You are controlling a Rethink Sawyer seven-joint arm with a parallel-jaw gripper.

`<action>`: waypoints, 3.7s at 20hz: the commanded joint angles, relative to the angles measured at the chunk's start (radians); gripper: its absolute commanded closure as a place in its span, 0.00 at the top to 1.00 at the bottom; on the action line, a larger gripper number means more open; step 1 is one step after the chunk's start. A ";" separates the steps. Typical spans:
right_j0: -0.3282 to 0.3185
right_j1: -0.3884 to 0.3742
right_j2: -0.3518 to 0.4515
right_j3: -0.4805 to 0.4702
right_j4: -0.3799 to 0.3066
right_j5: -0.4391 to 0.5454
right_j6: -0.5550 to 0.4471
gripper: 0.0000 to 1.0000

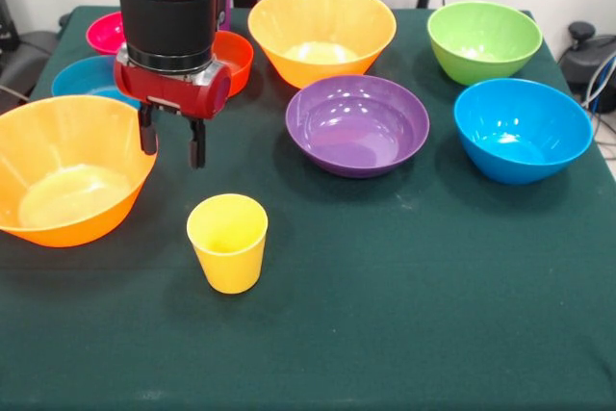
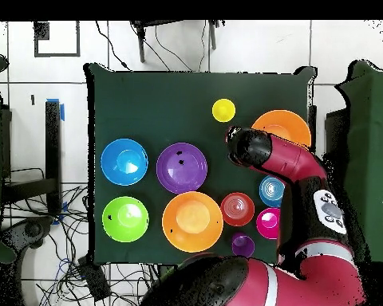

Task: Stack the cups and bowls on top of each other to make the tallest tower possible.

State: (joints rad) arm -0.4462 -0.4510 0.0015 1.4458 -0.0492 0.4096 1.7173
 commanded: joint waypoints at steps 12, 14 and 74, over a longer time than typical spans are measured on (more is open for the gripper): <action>0.000 0.074 0.084 -0.033 -0.092 0.040 -0.054 1.00; 0.000 0.075 0.082 -0.030 -0.096 0.032 -0.054 1.00; -0.045 0.077 0.140 -0.046 -0.172 0.075 -0.054 1.00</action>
State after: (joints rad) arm -0.5066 -0.4270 0.0400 1.4205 -0.1649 0.4071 1.7173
